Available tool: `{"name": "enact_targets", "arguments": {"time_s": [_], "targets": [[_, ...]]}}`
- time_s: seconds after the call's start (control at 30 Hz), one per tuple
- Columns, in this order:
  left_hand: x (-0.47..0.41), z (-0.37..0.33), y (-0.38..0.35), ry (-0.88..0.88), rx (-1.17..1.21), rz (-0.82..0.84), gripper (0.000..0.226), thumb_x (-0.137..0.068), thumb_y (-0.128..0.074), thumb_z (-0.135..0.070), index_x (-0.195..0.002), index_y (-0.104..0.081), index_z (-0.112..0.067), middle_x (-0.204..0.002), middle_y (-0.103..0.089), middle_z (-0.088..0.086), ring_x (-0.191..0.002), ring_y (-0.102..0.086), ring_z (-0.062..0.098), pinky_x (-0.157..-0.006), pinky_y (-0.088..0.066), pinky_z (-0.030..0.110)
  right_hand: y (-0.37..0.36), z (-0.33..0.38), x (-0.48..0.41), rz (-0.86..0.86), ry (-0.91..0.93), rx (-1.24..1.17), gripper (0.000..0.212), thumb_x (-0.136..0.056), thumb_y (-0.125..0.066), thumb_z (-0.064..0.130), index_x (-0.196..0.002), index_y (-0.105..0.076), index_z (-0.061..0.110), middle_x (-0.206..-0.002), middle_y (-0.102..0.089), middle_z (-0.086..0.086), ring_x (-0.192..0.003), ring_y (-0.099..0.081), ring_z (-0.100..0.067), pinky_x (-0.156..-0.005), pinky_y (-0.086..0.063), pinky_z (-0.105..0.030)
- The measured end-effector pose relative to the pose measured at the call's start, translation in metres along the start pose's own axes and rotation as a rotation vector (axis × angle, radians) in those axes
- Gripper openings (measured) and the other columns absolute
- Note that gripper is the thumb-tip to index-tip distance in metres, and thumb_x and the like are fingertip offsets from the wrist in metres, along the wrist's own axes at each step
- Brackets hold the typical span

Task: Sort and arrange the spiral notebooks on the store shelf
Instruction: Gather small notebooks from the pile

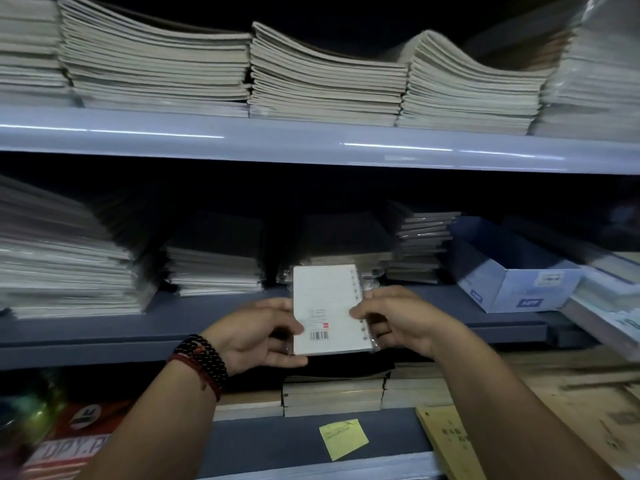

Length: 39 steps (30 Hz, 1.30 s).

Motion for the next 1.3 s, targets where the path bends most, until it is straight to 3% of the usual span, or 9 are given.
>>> {"name": "enact_targets", "arguments": {"time_s": [0.23,0.33,0.43,0.53,0.77,0.9,1.07,1.17,1.3], "targets": [[0.014,-0.002,0.001,-0.036,-0.006,-0.005,0.032,-0.089,-0.064,0.010,-0.118,-0.068,-0.002,-0.110,-0.075,0.018,-0.078,-0.075,0.023,-0.069,-0.063,0.043,-0.002,0.005,0.015,0.007,0.073,0.053,0.030,-0.089,-0.071,0.013,-0.112,-0.061,-0.002,-0.104,-0.075,-0.016,-0.085,-0.071,-0.029,-0.063,-0.055,-0.034],[0.018,-0.010,0.003,-0.108,0.010,-0.033,0.030,-0.086,-0.068,0.008,-0.116,-0.069,0.004,-0.110,-0.075,0.018,-0.088,-0.076,0.026,-0.069,-0.063,0.041,0.000,0.014,0.021,0.028,0.141,0.022,0.025,-0.093,-0.068,0.017,-0.112,-0.060,0.002,-0.105,-0.075,-0.016,-0.081,-0.072,-0.028,-0.060,-0.054,-0.035],[0.019,-0.021,0.002,-0.220,0.071,-0.075,0.026,-0.085,-0.069,0.007,-0.111,-0.070,0.005,-0.110,-0.075,0.018,-0.097,-0.075,0.030,-0.069,-0.064,0.040,0.002,0.024,0.026,0.104,0.195,0.009,0.027,-0.094,-0.067,0.019,-0.119,-0.060,0.014,-0.104,-0.074,-0.016,-0.070,-0.066,-0.030,-0.052,-0.049,-0.032],[0.017,-0.030,-0.004,-0.299,0.103,-0.134,0.020,-0.086,-0.069,0.007,-0.106,-0.071,0.006,-0.104,-0.076,0.019,-0.088,-0.076,0.027,-0.070,-0.064,0.040,0.012,0.031,0.025,0.119,0.249,0.002,0.044,-0.090,-0.066,0.004,-0.128,-0.060,0.026,-0.102,-0.070,-0.018,-0.061,-0.058,-0.025,-0.048,-0.046,-0.030],[-0.003,-0.055,-0.032,-0.450,0.182,-0.222,0.020,-0.084,-0.069,0.011,-0.103,-0.069,0.005,-0.097,-0.078,0.015,-0.082,-0.076,0.020,-0.077,-0.063,0.033,0.049,0.044,0.016,-0.161,0.366,-0.234,0.017,-0.087,-0.065,-0.006,-0.103,-0.066,0.002,-0.076,-0.058,-0.011,-0.054,-0.051,-0.016,-0.044,-0.037,-0.027],[-0.022,-0.073,-0.053,-0.523,0.168,-0.264,0.012,-0.084,-0.071,0.010,-0.096,-0.069,0.008,-0.080,-0.077,0.010,-0.072,-0.074,0.019,-0.078,-0.063,0.031,0.078,0.052,0.013,-0.328,0.420,-0.343,0.009,-0.086,-0.067,-0.004,-0.085,-0.060,0.002,-0.070,-0.053,-0.014,-0.052,-0.050,-0.015,-0.044,-0.038,-0.025],[-0.053,-0.096,-0.079,-0.524,0.069,-0.339,0.011,-0.082,-0.078,0.000,-0.083,-0.070,0.008,-0.079,-0.077,0.013,-0.079,-0.076,0.024,-0.085,-0.061,0.036,0.100,0.070,0.015,-0.315,0.503,-0.495,0.016,-0.088,-0.066,-0.006,-0.099,-0.055,-0.002,-0.084,-0.066,-0.019,-0.065,-0.066,-0.025,-0.055,-0.054,-0.030],[-0.068,-0.112,-0.103,-0.520,-0.053,-0.435,0.011,-0.086,-0.075,-0.007,-0.075,-0.073,-0.006,-0.080,-0.077,0.010,-0.085,-0.074,0.024,-0.093,-0.058,0.041,0.119,0.084,0.016,-0.521,0.631,-0.426,0.017,-0.086,-0.062,-0.010,-0.101,-0.067,-0.005,-0.085,-0.072,-0.016,-0.063,-0.065,-0.022,-0.053,-0.054,-0.027],[-0.080,-0.141,-0.151,-0.548,0.160,-0.153,0.026,-0.096,-0.063,-0.023,-0.105,-0.073,-0.002,-0.102,-0.076,0.016,-0.093,-0.074,0.029,-0.088,-0.061,0.045,0.120,0.098,0.016,-0.732,0.753,-0.034,0.012,-0.074,-0.068,0.001,-0.077,-0.073,0.011,-0.072,-0.073,-0.005,-0.063,-0.062,-0.009,-0.057,-0.056,-0.029]]}}
Point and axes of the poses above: each hand's wrist, its own x-axis away from the middle knuckle, its own y-axis out of the back of the hand, z = x × y, the point moved 7 cm from there along -x, towards the middle knuckle
